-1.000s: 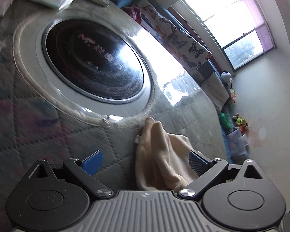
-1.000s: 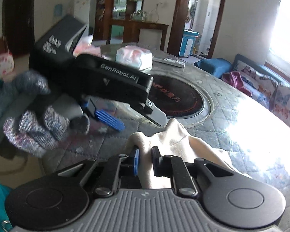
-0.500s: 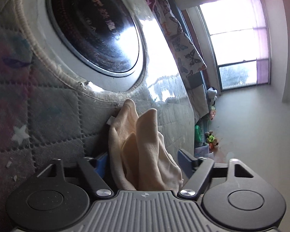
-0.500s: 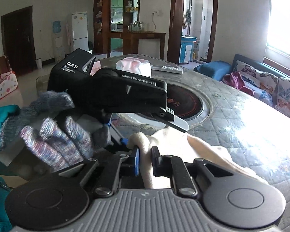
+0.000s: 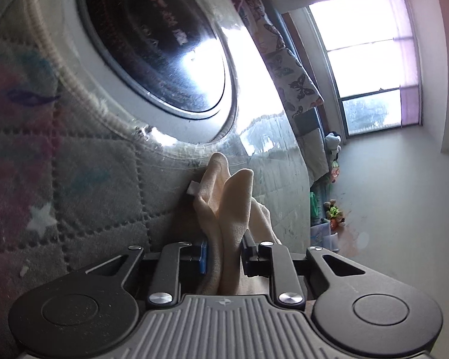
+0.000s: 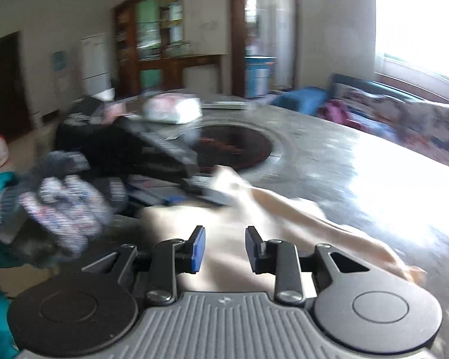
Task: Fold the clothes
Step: 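Grasp the shirt side edge with the left tool while the right tool grasps beside it, then lift the gripped side with both tools and fold it over the shirt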
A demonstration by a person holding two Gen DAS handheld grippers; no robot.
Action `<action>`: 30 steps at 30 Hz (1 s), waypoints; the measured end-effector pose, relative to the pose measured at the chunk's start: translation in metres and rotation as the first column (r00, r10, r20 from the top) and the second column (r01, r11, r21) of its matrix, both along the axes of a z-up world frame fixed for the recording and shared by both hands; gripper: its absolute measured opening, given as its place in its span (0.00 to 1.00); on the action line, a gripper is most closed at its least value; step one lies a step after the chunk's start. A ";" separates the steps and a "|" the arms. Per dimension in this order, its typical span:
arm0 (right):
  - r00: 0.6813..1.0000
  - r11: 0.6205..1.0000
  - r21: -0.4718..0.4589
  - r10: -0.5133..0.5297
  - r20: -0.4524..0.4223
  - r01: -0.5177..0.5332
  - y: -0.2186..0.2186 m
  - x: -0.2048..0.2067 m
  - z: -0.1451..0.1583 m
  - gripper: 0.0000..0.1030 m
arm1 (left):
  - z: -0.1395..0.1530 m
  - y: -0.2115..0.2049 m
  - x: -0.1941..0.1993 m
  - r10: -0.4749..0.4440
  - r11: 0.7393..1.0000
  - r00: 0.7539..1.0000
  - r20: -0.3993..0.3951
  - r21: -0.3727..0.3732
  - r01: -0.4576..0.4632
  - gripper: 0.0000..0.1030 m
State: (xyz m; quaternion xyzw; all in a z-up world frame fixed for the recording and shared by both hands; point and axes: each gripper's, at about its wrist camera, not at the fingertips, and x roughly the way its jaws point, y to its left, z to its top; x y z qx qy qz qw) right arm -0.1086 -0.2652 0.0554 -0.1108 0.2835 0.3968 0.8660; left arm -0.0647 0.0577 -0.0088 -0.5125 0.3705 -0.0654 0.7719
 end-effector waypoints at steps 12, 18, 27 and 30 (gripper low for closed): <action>0.888 0.889 0.054 -0.447 -0.102 0.454 -0.108 0.066 -0.031 0.44 | 0.018 -0.028 -0.002 -0.064 0.977 0.997 0.050 0.208 0.052 0.21; 0.860 0.862 0.115 -0.464 -0.214 0.494 -0.124 0.083 -0.056 0.44 | 0.020 -0.036 0.004 -0.078 0.967 0.996 0.049 0.246 0.064 0.21; 0.879 0.868 0.180 -0.424 -0.218 0.463 -0.128 0.077 -0.054 0.13 | 0.035 -0.050 0.013 -0.110 0.938 0.991 0.075 0.337 0.079 0.18; 0.881 0.857 0.215 -0.434 -0.190 0.468 -0.132 0.066 -0.042 0.11 | 0.047 -0.058 0.017 -0.141 0.928 0.984 0.107 0.361 0.094 0.16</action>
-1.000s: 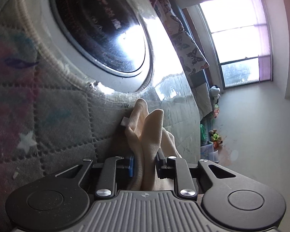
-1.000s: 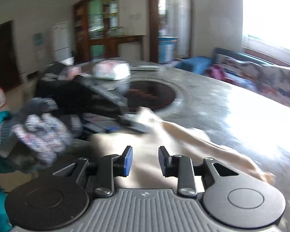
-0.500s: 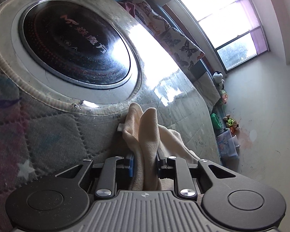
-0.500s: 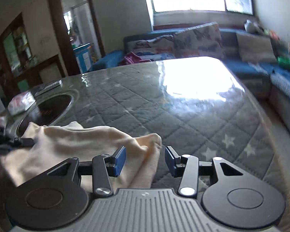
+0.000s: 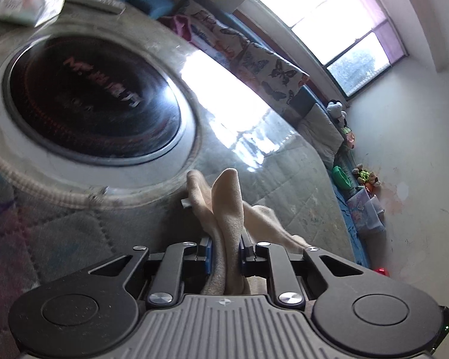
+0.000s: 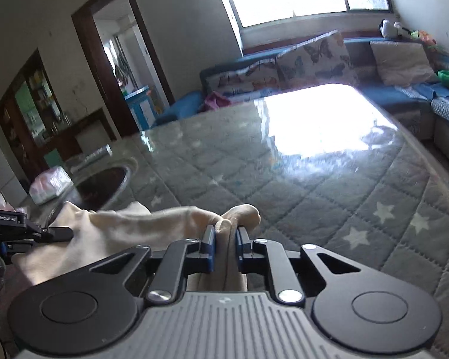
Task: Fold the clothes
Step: 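Lift the gripped side with both tools and fold it over the shirt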
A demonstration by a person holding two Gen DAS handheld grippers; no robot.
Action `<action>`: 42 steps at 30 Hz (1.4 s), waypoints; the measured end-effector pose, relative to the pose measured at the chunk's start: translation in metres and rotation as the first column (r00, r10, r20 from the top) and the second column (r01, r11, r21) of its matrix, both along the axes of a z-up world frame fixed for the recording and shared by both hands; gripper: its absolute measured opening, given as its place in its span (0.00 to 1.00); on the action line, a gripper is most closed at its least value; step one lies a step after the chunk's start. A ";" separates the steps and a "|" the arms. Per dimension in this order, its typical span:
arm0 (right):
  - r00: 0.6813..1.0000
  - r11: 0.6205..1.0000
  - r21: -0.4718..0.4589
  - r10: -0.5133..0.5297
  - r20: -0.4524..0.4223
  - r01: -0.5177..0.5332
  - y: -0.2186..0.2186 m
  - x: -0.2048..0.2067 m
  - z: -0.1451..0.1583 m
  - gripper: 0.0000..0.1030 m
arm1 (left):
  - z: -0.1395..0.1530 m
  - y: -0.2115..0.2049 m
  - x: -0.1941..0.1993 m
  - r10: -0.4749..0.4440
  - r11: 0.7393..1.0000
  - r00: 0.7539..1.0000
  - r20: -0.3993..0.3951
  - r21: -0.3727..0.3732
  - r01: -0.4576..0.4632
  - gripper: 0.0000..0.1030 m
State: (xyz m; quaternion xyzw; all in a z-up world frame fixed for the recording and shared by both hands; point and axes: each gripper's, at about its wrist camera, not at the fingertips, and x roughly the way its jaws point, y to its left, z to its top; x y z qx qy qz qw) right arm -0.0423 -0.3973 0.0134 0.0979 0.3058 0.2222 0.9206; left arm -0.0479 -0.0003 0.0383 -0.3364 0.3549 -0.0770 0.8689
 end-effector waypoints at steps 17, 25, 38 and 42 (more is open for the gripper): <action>0.967 0.976 -0.100 -0.172 0.188 0.193 -0.060 -0.025 0.067 0.10 | 0.046 -0.112 0.055 -0.239 0.971 0.962 0.131 0.058 0.233 0.14; 0.951 0.953 -0.146 -0.234 0.200 0.265 -0.089 -0.021 0.079 0.10 | 0.044 -0.154 0.076 -0.311 0.949 0.943 0.119 0.090 0.302 0.14; 0.940 0.929 -0.185 -0.290 0.178 0.321 -0.111 -0.005 0.070 0.10 | 0.028 -0.193 0.093 -0.365 0.923 0.927 0.083 0.158 0.349 0.14; 0.941 0.924 -0.198 -0.298 0.160 0.326 -0.115 0.003 0.063 0.10 | 0.021 -0.195 0.096 -0.367 0.920 0.928 0.068 0.171 0.352 0.14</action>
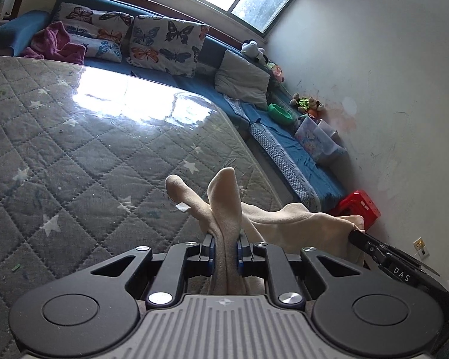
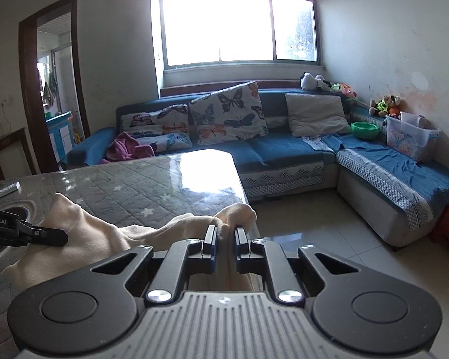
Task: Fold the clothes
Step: 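Lift the gripped side with both tools and fold it over the shirt, then lay the folded side down and open both tools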
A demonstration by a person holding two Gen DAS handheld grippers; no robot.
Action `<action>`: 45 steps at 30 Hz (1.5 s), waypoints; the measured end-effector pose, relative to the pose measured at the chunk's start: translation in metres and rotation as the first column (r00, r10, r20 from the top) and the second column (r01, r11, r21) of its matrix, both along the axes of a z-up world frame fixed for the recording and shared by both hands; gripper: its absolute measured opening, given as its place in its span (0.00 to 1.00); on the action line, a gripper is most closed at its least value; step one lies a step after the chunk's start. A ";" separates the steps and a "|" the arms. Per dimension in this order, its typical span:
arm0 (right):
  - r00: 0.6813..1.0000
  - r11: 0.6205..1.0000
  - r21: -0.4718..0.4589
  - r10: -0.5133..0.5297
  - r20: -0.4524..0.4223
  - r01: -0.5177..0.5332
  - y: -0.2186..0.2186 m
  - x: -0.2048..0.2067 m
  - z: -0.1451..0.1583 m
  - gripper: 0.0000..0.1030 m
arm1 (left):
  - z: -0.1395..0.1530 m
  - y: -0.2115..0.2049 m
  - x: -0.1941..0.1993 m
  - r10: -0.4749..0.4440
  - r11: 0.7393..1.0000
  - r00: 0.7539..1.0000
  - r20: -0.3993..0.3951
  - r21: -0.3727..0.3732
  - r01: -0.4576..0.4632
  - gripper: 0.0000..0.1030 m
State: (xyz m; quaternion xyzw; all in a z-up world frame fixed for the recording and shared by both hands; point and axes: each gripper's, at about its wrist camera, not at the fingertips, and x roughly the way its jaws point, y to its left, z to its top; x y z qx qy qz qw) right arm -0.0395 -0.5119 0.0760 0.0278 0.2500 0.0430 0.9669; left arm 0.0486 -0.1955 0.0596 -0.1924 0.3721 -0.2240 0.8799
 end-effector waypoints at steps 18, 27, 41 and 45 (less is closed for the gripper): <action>0.996 0.998 -0.050 -0.041 -0.081 0.037 0.004 0.026 -0.031 0.13 | -0.015 -0.006 0.005 0.014 0.994 0.999 -0.045 0.105 -0.009 0.17; 0.997 0.997 -0.074 0.004 -0.080 -0.010 0.020 0.028 -0.030 0.24 | -0.016 -0.007 0.003 0.017 0.989 0.999 -0.050 0.150 -0.010 0.26; 0.981 0.987 -0.085 0.124 -0.147 -0.137 0.073 0.057 -0.052 0.48 | -0.015 -0.008 0.005 0.023 0.968 1.000 -0.022 0.252 -0.016 0.44; 0.981 0.988 -0.079 0.123 -0.147 -0.136 0.077 0.064 -0.056 0.53 | -0.019 -0.010 0.008 0.016 0.961 0.999 -0.030 0.277 -0.007 0.47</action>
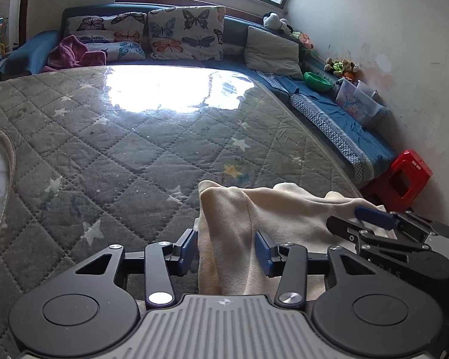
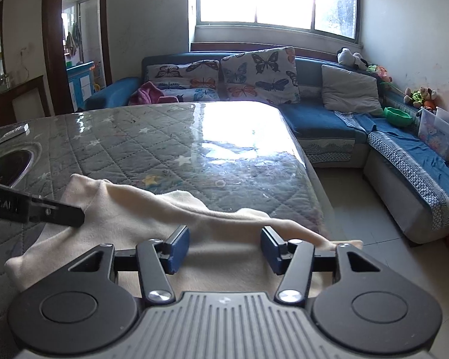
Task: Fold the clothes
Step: 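Lay the folded side down and open both tools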
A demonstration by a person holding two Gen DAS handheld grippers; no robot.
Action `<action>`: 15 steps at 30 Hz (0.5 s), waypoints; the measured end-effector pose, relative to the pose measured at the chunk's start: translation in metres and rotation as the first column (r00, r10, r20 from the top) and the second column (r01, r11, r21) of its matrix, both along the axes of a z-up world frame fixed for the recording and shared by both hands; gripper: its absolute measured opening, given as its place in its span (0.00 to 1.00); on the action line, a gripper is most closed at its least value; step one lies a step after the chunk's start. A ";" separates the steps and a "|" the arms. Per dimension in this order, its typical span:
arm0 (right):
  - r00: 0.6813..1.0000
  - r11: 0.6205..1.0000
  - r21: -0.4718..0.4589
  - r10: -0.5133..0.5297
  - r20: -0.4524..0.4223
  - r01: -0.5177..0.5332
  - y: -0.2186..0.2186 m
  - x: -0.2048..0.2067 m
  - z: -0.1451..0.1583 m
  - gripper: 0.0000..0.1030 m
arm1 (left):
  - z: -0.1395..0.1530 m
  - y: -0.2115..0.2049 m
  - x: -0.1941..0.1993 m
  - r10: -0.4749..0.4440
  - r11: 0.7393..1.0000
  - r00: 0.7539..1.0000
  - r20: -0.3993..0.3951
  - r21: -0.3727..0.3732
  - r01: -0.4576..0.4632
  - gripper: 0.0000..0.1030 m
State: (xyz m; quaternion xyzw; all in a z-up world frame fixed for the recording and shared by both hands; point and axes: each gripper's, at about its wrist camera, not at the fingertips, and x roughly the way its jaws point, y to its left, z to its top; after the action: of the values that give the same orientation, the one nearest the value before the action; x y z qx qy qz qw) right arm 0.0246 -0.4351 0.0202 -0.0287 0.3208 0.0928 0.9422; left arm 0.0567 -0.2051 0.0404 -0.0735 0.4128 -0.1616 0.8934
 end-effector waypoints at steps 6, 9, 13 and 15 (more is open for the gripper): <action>1.000 1.000 -0.001 -0.008 -0.013 0.008 0.004 0.015 -0.004 0.55 | -0.002 -0.004 0.002 -0.016 0.999 1.000 0.006 0.041 0.016 0.51; 1.000 1.000 0.010 -0.008 -0.009 0.008 0.006 0.018 -0.003 0.55 | 0.000 -0.007 0.004 -0.021 0.998 1.000 0.016 0.060 0.020 0.52; 1.000 1.000 0.006 0.003 -0.010 -0.003 0.012 0.025 -0.004 0.56 | 0.001 -0.011 0.010 -0.013 0.997 1.000 0.025 0.077 0.011 0.53; 1.000 1.000 -0.009 0.006 -0.022 -0.006 0.016 0.030 -0.010 0.59 | 0.001 -0.012 0.013 -0.011 0.997 1.000 0.021 0.081 0.009 0.54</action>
State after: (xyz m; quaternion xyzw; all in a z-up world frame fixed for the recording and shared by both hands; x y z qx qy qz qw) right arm 0.0545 -0.4195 0.0106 -0.0329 0.3314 0.0945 0.9382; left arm 0.0696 -0.2168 0.0409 -0.0333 0.4098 -0.1498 0.8992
